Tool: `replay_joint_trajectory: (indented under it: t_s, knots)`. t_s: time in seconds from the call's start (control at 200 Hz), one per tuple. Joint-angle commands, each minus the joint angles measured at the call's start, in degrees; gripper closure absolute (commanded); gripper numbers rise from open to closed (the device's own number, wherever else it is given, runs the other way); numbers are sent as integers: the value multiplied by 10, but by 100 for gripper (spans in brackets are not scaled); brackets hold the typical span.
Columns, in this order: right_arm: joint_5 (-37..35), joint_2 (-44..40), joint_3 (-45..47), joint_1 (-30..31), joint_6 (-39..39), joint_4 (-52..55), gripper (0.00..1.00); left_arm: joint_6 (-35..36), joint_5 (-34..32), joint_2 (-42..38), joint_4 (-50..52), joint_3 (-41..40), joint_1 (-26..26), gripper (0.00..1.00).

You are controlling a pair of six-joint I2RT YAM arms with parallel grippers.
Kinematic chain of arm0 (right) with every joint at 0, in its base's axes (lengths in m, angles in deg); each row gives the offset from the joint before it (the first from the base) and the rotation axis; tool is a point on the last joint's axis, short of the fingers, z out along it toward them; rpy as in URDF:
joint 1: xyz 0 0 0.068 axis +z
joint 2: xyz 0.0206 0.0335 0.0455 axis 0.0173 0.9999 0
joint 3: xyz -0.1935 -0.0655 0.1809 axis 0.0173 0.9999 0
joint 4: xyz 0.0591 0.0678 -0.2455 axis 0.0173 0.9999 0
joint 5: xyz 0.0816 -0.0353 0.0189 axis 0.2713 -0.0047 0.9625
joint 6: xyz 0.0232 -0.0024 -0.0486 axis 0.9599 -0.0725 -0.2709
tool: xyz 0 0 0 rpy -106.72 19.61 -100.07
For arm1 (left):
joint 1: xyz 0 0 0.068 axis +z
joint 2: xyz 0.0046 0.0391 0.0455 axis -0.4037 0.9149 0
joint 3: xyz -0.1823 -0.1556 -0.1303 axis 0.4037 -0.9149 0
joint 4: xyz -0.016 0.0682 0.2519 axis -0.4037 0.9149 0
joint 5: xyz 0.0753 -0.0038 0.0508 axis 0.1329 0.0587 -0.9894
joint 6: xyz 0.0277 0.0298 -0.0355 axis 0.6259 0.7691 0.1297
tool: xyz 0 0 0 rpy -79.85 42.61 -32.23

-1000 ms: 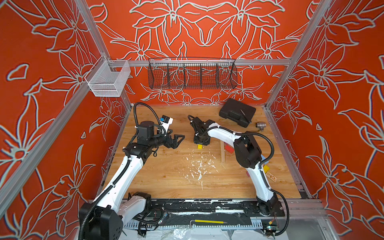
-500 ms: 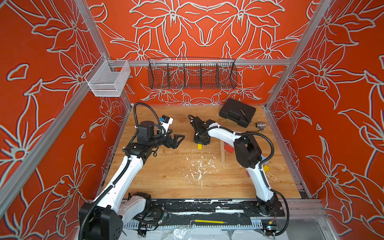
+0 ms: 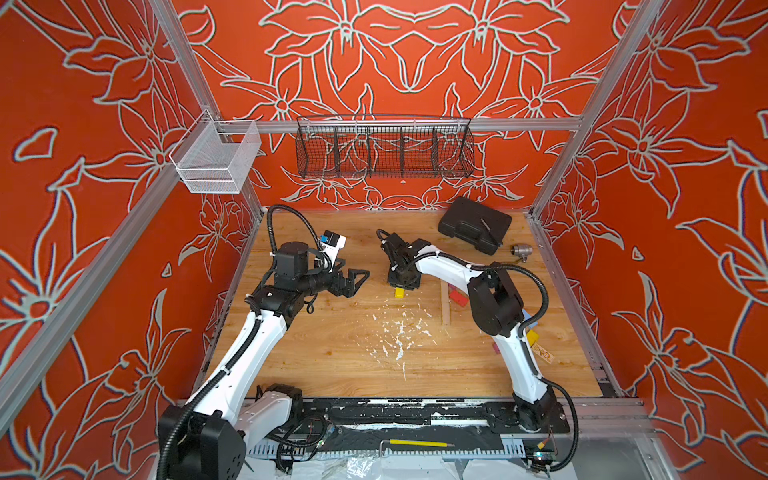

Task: Assemble the letter k with building blocks
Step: Assemble the building block at the center of the board, then pick up the building block from the center of the board.

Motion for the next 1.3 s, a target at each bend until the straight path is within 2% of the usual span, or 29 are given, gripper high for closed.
replay_joint_trajectory:
  t_s: [0.0,0.19,0.38,0.51,0.696,0.771,0.901,1.041,1.176,1.296]
  knots:
    - [-7,10,-10,-2,9,16,63,5,13,4,-9,0,3,2]
    - [-2,-2,-19,-2,5,26,58,6,12,4,-9,0,3,3]
    - [-7,-74,12,-11,-2,28,53,-12,10,6,-32,-5,3,2]
    - [-32,-176,95,-28,-10,24,50,-76,9,30,-67,1,-9,3]
    - [-65,-342,235,-78,-39,22,45,-113,-65,60,-3,49,-68,2]
    - [-76,-404,289,-107,-61,23,42,-113,-76,71,23,67,-89,1]
    - [-78,-479,360,-170,-124,40,39,-77,-56,79,43,79,-129,4]
    - [-68,-510,409,-239,-159,69,37,-27,-22,88,27,78,-192,4]
    - [-42,-517,462,-300,-169,59,38,49,28,127,1,96,-268,3]
    - [-20,-516,488,-329,-173,40,39,155,38,187,41,157,-319,1]
